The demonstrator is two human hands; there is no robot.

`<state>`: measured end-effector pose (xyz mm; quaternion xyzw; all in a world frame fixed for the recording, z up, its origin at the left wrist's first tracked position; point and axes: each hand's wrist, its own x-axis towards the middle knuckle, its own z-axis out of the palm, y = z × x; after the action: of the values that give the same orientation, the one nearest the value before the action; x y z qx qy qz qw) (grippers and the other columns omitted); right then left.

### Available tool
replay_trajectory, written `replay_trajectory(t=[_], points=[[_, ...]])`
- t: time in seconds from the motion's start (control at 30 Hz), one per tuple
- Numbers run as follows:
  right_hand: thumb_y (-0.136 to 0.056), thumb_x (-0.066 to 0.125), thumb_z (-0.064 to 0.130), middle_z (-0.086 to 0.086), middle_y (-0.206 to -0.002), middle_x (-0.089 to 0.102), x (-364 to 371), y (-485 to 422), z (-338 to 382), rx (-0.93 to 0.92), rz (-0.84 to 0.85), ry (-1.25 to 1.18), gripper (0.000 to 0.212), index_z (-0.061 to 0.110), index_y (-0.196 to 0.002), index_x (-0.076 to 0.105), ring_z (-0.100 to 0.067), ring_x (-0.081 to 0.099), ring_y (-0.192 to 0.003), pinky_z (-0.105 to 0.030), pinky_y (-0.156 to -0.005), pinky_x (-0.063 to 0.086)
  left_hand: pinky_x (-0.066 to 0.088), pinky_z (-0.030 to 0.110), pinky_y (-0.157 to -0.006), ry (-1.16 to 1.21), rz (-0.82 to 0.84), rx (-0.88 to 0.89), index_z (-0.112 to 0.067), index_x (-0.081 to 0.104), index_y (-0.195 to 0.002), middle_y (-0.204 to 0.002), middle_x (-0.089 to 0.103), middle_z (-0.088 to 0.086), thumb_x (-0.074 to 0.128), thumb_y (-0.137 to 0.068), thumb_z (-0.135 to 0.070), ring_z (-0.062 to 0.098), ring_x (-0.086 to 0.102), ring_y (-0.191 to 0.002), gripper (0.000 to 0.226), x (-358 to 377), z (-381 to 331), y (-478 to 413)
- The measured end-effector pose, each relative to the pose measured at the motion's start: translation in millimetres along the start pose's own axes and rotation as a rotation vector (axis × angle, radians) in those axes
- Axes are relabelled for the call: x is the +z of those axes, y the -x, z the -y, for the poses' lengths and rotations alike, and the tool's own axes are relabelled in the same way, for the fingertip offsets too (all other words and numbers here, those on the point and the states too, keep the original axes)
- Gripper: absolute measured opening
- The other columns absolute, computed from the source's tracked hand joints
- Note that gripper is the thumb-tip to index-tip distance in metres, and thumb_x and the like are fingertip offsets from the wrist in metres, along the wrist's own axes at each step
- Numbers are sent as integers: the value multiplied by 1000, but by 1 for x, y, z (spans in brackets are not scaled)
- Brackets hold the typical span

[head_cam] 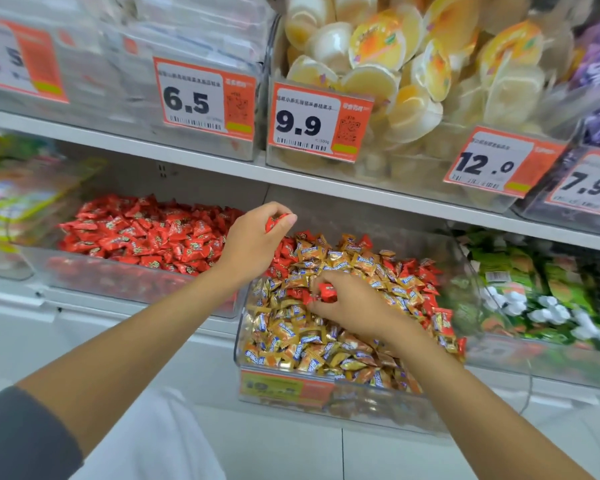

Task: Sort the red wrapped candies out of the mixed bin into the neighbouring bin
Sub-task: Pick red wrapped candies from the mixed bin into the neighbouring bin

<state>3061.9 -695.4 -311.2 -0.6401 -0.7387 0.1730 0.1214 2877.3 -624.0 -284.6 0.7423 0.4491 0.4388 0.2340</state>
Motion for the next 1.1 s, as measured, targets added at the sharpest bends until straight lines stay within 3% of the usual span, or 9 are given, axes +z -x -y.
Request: replay_trajectory(t=[0.1,0.2,0.33,0.47,0.63,0.73,0.87,1.0,1.1], points=[[-93,57,16,-8,-80,59,-18,11,-14,75,-55,-298,11,23,-99,52,-16,42,-54,-31,-52,35,49,36,-76,17,2,-12,-23,65,-100,-88,68,-9,50,-98,-36,12,63,-78,20,1,1,-2],[-95,51,15,13,-71,53,-19,7,-10,47,-52,-255,20,29,-107,59,-12,38,-48,-26,-48,32,49,38,-75,27,4,-16,-23,66,-100,-86,68,-7,49,-98,-36,16,64,-77,21,0,1,-1],[-90,63,33,3,-110,64,7,-11,17,-75,-18,-5,23,27,-111,69,-18,62,-92,-35,-81,51,49,37,-76,14,2,-15,-22,67,-99,-86,67,-10,50,-97,-35,9,62,-78,21,0,0,-2],[-91,62,40,-8,-122,59,26,-28,22,-101,-24,375,34,27,-122,64,-29,63,-99,-37,-78,53,49,37,-77,8,4,-23,-21,66,-100,-88,67,-10,50,-97,-34,9,62,-80,21,-1,0,-1],[-93,60,42,5,-83,55,3,-18,-3,3,-92,-89,29,18,-77,54,-11,51,-68,-32,-61,40,48,33,-80,32,-14,-18,-20,67,-101,-90,65,-14,50,-97,-34,6,61,-85,21,0,1,-1],[-91,66,37,3,-78,62,-7,-2,-20,46,-81,-168,28,19,-72,53,-21,51,-59,-36,-57,43,47,34,-77,53,-24,-26,-20,67,-100,-89,66,-12,51,-97,-34,11,62,-83,21,2,1,-1],[-83,74,39,12,-88,63,-13,2,-22,96,-144,-228,21,22,-82,63,-24,62,-74,-42,-68,52,46,29,-75,57,-19,-26,-20,67,-101,-89,65,-15,50,-97,-34,6,61,-83,22,1,1,-1],[-77,73,56,7,-119,65,0,0,-5,-6,-23,113,47,31,-116,65,-18,63,-102,-37,-81,54,45,29,-76,53,-21,-26,-20,67,-102,-87,64,-15,50,-97,-33,7,62,-84,22,1,0,-1],[-83,68,50,2,-122,61,2,-6,-6,-58,-19,356,42,28,-118,63,-22,59,-107,-33,-78,48,47,35,-75,45,-16,-25,-20,66,-102,-86,67,-7,50,-98,-34,15,63,-79,22,-1,-2,0]])
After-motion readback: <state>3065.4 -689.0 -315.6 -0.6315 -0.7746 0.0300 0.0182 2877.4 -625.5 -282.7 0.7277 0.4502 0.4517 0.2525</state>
